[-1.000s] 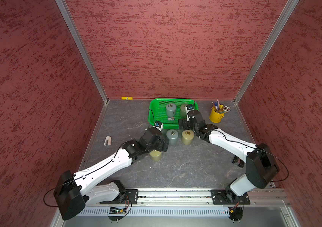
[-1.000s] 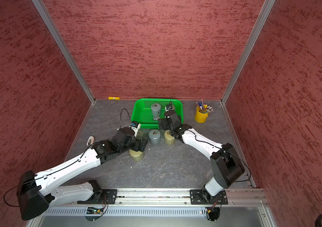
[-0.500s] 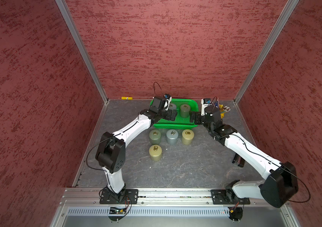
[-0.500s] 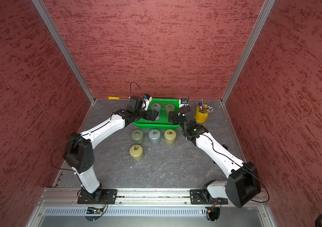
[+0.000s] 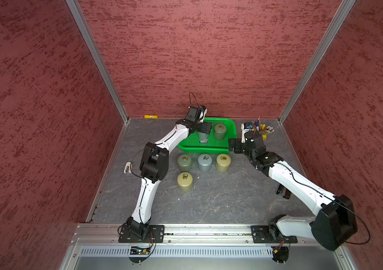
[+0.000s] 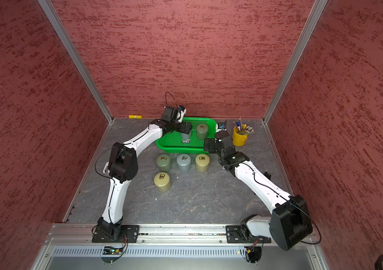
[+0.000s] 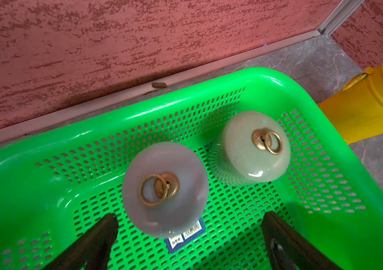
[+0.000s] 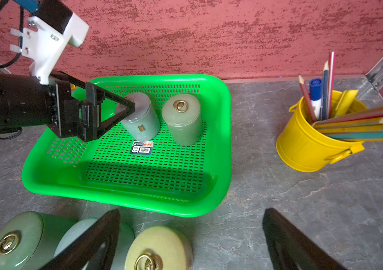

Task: Take the tea canister out of the basket
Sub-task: Pick up the tea canister from the basket.

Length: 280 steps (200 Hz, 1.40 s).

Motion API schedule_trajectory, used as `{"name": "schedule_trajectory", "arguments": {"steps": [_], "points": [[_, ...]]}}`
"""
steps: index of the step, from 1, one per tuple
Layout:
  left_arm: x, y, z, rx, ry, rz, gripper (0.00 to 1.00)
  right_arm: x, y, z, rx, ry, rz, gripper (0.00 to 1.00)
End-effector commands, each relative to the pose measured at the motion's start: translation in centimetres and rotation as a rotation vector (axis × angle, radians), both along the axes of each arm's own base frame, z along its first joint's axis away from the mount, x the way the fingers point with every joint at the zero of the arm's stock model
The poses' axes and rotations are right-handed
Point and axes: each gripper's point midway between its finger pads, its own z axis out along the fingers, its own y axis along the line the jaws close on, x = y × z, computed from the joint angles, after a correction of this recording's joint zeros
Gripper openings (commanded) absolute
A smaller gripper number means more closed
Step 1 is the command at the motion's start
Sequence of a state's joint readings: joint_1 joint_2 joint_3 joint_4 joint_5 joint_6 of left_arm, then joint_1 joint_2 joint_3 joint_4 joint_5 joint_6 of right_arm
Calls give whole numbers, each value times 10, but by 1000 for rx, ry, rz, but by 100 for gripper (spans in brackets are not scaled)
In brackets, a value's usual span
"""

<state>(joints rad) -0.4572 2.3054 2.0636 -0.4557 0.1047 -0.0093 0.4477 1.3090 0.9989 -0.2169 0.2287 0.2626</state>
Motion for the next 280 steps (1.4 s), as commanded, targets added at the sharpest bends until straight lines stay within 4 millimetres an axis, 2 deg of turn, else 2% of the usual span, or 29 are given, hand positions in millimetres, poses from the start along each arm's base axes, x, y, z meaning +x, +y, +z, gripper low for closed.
{"name": "schedule_trajectory", "arguments": {"steps": [1, 59, 124, 178, 225, 245, 280], "points": [[10, 2, -9, 27, -2, 10, 100, -1, -2, 1, 17, -2, -4, 98], [27, 5, -33, 87, 5, 41, 100, 2, -2, -6, 6, 12, -6, 99], [32, 2, -55, 93, 20, 38, 100, 6, 1, -13, 3, 26, -1, 98], [34, 2, -58, 98, 18, 40, 100, 9, 2, -18, -6, 35, 0, 98], [37, 5, -57, 108, 7, 54, 89, 11, 3, -23, -10, 44, 2, 98], [37, 5, -56, 110, 4, 57, 78, 12, 3, -24, -11, 46, 1, 98], [37, 6, -52, 123, -21, 66, 68, 13, 4, -23, -17, 43, 5, 98]]}}
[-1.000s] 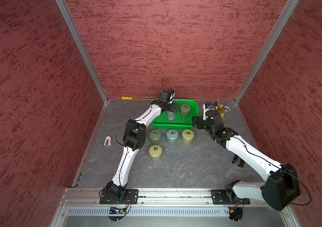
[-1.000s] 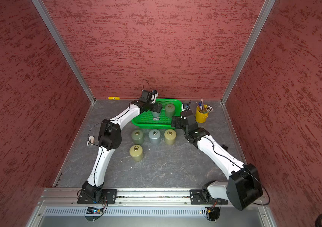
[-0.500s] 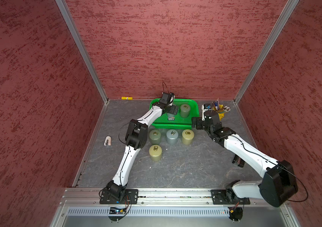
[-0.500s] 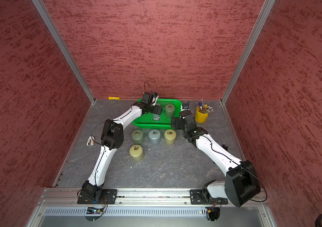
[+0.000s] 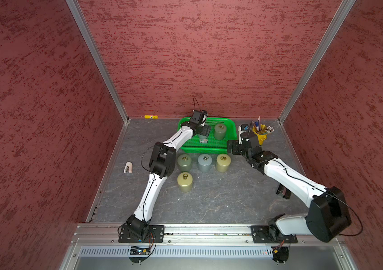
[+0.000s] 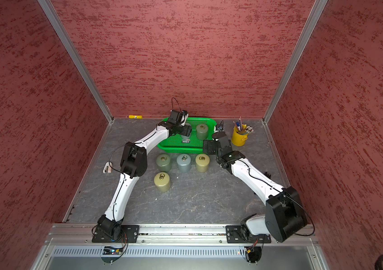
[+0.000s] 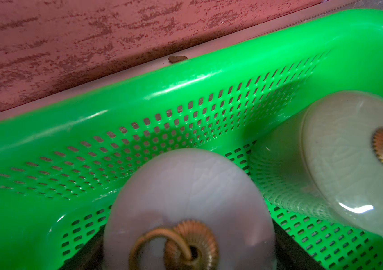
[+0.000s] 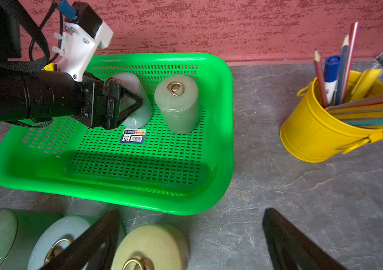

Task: Take the tea canister out of the basket
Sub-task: Pick up the tea canister from the basket.

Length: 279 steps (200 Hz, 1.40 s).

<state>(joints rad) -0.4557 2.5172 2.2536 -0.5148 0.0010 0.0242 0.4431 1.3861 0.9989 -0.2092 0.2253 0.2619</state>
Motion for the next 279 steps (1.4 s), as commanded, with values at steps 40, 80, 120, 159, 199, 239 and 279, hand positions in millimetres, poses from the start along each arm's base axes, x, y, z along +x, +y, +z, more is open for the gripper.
{"name": "schedule_trajectory", "arguments": {"steps": [40, 80, 120, 159, 199, 239, 279], "points": [[-1, 4, 37, 19, -130, 22, 27, 7, 4, 9, 23, -24, 13, 98], [-20, 5, 79, -6, -195, 2, 0, 9, 7, 13, 40, -31, 20, 98], [-46, 9, 113, -22, -222, -59, 0, 7, 7, 20, 41, -36, 24, 98], [-80, 10, 142, -62, -206, -113, 0, 6, 6, 19, 41, -34, 22, 99], [-125, 2, 177, -90, -196, -185, 0, 7, 10, 18, 64, -34, 26, 98], [-172, 4, 175, -103, -196, -211, 0, 7, 10, 15, 72, -31, 26, 98], [-226, -5, 164, -127, -205, -280, 0, 11, 12, 6, 68, -17, 27, 98]]}}
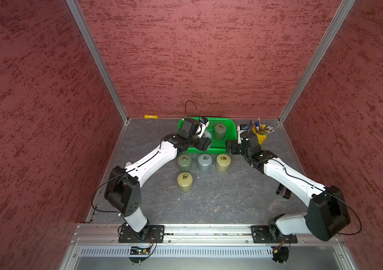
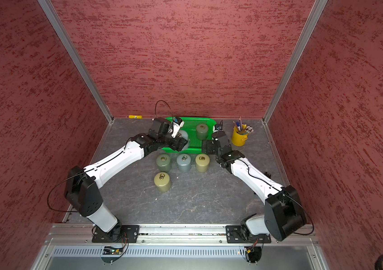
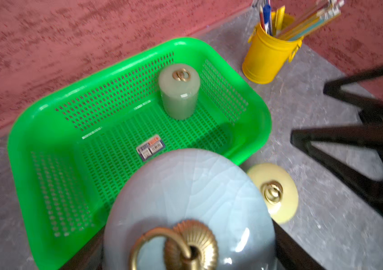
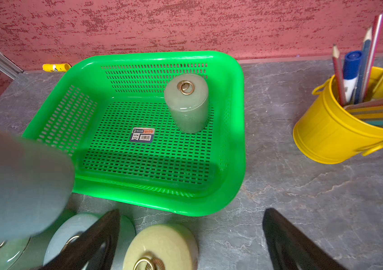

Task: Take the tea canister out of the basket
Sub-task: Pick up the tea canister from the basket, then place the tea canister at the center of the board.

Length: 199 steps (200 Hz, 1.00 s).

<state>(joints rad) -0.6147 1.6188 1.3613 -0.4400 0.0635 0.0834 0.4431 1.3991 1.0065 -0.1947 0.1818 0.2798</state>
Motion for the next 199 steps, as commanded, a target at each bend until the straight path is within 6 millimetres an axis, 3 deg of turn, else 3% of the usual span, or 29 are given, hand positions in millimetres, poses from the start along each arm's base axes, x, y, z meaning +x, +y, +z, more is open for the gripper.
{"name": "schedule_trajectory", "arguments": {"steps": [1, 87, 96, 161, 199], "points": [[-14, -15, 38, -101, -123, -40, 0, 9, 3, 6, 28, -22, 0, 98], [-90, -33, 9, -140, -80, -117, 0, 15, 7, 0, 36, -16, 1, 98], [-97, -37, 3, -142, -67, -126, 0, 17, 9, -12, 30, 9, 2, 98], [-129, -54, -53, -90, -28, -97, 0, 22, 15, -20, 39, 25, 13, 99], [-132, -59, -80, -52, -10, -90, 0, 23, 16, -22, 41, 29, 16, 98]]}}
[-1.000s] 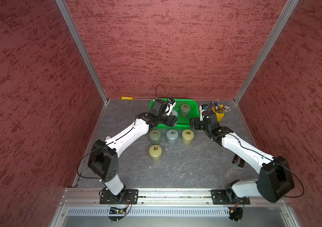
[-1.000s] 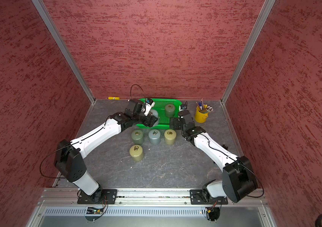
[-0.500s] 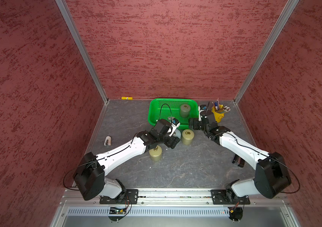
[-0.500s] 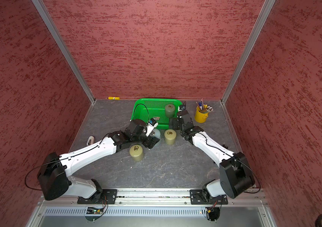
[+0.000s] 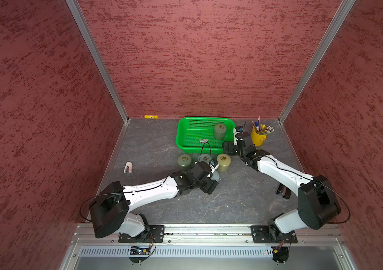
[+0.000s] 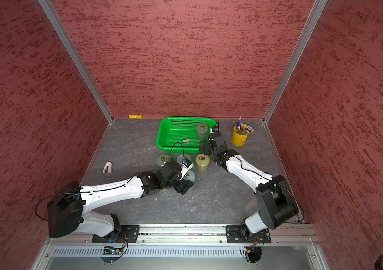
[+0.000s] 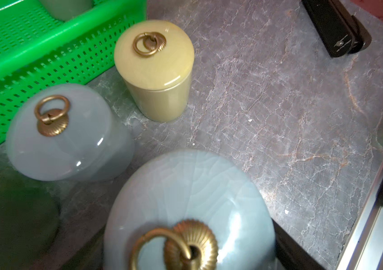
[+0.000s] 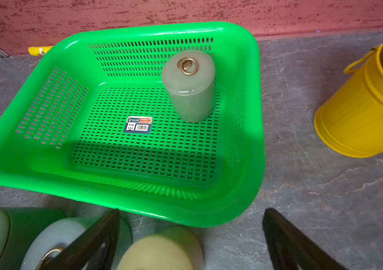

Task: Take the tea canister out of the basket
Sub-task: Place the tea canister at the center of the board.

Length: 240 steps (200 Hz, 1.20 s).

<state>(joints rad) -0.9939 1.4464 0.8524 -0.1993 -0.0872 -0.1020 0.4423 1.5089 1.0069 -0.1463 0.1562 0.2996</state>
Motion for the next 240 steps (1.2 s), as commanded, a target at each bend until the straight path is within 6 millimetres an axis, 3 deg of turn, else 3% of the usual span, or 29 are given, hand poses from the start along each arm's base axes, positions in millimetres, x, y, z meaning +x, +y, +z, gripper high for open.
{"name": "schedule_trajectory", "arguments": {"steps": [1, 86, 145, 164, 178, 204, 240], "points": [[20, -18, 21, -99, -93, 55, 0, 11, 6, 14, 38, -36, 6, 98], [26, -14, -10, -51, -91, 103, 0, 10, 5, 13, 29, -30, 5, 98], [24, -5, -23, -29, -80, 141, 14, 12, 7, 12, 33, -28, 11, 98], [22, -4, -26, -20, -68, 142, 29, 12, 7, 12, 34, -27, 13, 98], [21, -3, -27, -12, -71, 145, 32, 13, 8, 12, 36, -27, 13, 98], [21, -1, -29, -1, -71, 151, 48, 12, 7, 11, 36, -24, 10, 98], [19, -2, -31, 7, -61, 150, 86, 11, 8, 7, 41, -17, 10, 98]]}}
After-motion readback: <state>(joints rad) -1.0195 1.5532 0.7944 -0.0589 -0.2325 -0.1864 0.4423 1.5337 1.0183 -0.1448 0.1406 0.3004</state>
